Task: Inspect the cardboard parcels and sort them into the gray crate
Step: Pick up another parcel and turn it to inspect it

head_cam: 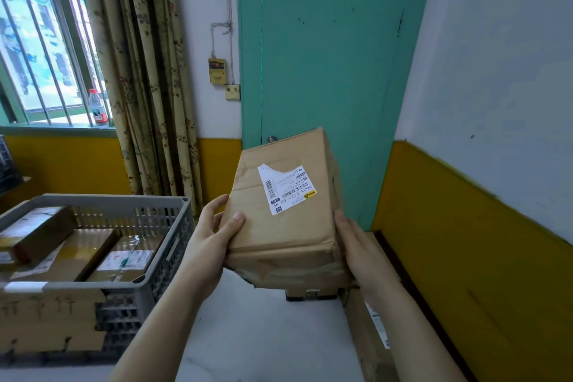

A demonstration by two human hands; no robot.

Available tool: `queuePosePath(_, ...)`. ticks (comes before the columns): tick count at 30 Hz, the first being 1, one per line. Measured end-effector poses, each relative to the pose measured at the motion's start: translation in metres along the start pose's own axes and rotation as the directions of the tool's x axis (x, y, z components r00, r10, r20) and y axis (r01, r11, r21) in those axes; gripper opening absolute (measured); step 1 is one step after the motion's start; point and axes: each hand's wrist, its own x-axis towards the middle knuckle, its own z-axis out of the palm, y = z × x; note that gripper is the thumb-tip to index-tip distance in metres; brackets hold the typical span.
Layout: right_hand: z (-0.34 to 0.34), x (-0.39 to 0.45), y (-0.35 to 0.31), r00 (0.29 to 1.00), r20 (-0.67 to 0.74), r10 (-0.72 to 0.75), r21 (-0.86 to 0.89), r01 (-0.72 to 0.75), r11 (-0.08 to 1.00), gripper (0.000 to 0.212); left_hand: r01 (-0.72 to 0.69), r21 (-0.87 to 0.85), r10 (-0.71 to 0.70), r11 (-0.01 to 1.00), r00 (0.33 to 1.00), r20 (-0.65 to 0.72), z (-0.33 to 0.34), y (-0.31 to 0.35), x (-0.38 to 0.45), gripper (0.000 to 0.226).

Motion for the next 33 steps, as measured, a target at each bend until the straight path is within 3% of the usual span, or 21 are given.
queuePosePath(6,-0.004,0.000,0.004,0.988,-0.102,-0.112,0.022,0.115,0.993,0.113,-0.009,0.409,-0.015,0.913,0.998,0.056,0.002,-0.005,0.001,0.040)
queuePosePath(9,-0.001,-0.001,0.004,0.982,-0.107,-0.154,0.025,0.158,0.987,0.114,-0.030,0.510,-0.009,0.860,0.997,0.074,0.015,0.001,-0.007,0.055)
queuePosePath(11,0.003,-0.002,0.005,0.980,-0.118,-0.161,-0.014,0.160,0.987,0.107,-0.034,0.492,-0.047,0.870,0.987,0.152,0.026,0.007,-0.013,0.071)
queuePosePath(15,0.005,-0.003,0.008,0.982,-0.111,-0.152,-0.001,0.153,0.988,0.073,0.034,0.347,-0.140,0.937,0.948,0.285,0.031,0.018,-0.021,0.102)
queuePosePath(19,0.007,-0.005,0.002,0.986,-0.029,-0.166,-0.045,0.165,0.985,0.074,-0.022,0.325,-0.077,0.945,0.954,0.288,0.029,0.014,-0.021,0.093)
queuePosePath(25,0.005,-0.011,0.005,0.980,0.093,-0.175,-0.115,0.185,0.976,0.084,-0.113,0.432,-0.074,0.895,0.916,0.393,0.020,0.020,-0.020,0.107)
queuePosePath(28,0.006,-0.011,0.007,0.976,0.082,-0.202,-0.109,0.210,0.972,0.085,-0.114,0.422,-0.072,0.899,0.913,0.401,0.018,0.020,-0.019,0.105)
queuePosePath(30,0.007,-0.009,0.008,0.976,0.082,-0.203,-0.108,0.211,0.972,0.078,-0.109,0.423,-0.069,0.900,0.921,0.383,0.017,0.018,-0.019,0.103)
queuePosePath(33,0.008,-0.007,0.007,0.980,0.088,-0.179,-0.122,0.189,0.974,0.052,-0.068,0.423,-0.074,0.904,0.948,0.310,0.020,0.020,-0.021,0.094)
